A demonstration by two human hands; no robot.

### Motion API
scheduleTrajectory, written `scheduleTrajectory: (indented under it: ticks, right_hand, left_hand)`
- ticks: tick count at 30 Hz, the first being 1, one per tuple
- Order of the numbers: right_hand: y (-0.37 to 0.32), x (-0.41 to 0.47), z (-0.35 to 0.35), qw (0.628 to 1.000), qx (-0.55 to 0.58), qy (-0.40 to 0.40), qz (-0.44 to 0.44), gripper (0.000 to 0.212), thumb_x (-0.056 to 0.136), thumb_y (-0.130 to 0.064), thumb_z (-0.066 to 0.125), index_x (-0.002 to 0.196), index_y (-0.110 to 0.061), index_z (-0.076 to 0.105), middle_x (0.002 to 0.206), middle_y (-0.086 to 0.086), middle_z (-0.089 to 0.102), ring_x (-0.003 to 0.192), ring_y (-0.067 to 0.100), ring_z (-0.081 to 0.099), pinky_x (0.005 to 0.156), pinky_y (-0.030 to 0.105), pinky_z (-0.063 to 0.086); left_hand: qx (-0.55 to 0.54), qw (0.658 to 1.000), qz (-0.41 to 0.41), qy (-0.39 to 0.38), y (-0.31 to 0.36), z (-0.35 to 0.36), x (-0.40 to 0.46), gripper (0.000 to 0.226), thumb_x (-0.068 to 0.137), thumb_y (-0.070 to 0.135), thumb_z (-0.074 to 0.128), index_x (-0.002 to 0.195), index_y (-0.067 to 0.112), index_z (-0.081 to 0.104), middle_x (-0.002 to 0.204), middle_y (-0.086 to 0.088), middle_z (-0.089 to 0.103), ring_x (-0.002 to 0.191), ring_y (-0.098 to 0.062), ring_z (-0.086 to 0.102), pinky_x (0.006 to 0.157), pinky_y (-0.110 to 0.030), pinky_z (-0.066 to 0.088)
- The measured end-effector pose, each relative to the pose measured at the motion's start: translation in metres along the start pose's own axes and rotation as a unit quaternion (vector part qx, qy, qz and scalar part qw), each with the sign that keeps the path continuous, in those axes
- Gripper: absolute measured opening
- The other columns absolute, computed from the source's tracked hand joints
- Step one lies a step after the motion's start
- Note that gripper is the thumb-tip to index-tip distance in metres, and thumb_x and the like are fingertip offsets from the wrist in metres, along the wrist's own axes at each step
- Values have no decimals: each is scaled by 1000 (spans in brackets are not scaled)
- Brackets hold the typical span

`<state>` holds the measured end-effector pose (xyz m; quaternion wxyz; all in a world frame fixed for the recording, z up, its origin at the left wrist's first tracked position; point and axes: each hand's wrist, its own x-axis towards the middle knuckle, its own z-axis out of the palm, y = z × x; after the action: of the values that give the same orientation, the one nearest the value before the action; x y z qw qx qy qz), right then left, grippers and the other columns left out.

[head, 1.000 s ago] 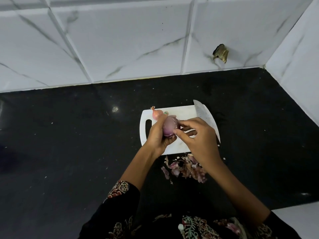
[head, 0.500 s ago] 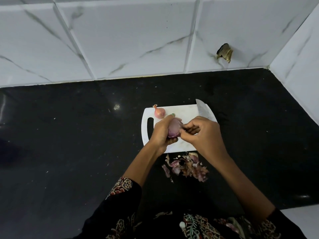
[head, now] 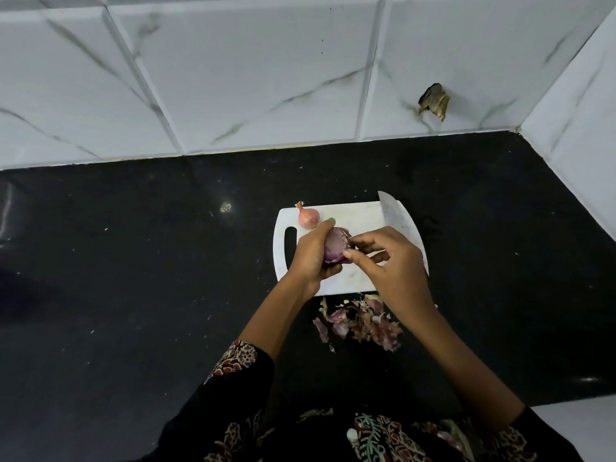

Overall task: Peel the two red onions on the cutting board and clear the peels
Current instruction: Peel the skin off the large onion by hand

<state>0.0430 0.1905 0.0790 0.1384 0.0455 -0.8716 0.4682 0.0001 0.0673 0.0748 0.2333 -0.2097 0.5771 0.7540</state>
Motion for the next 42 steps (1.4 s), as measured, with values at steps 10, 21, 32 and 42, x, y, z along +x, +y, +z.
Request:
scheduleTrajectory:
  ticks: [10,21,32,42]
  right_hand:
    - [2,0,11,996,-83,2,-36,4,91,-12,57,94,-9,58,93,-8,48,84,12,53,64,29,50]
    - [8,19,6,995,-85,50,-15,4,93,-6,50,94,-3,53,91,-3,48,82,12,47,68,19,38]
    - [0,10,-14,990,72,13,117,9,85,-3,63,88,-11,61,77,-1,67,67,7,68,67,27,57]
    - [-17,-5,-14,997,15,-28,65,16,81,-13,71,97,-12,72,88,-3,69,78,3,66,69,10,51]
  left_hand:
    - [-1,999,28,24,0,3,-1,25,95,40,47,93,18,59,81,0,66,63,-7,62,58,-22,45]
    - [96,991,4,-92,9,-3,-10,28,95,37,47,88,17,66,75,-1,71,54,-14,65,47,-18,39]
    - [105,989,47,-93,7,-7,-9,32,95,31,41,82,23,68,83,8,64,71,-9,56,47,-17,39]
    - [107,987,111,-39,2,-3,3,14,89,26,63,77,18,60,82,0,64,71,-12,61,60,-26,47]
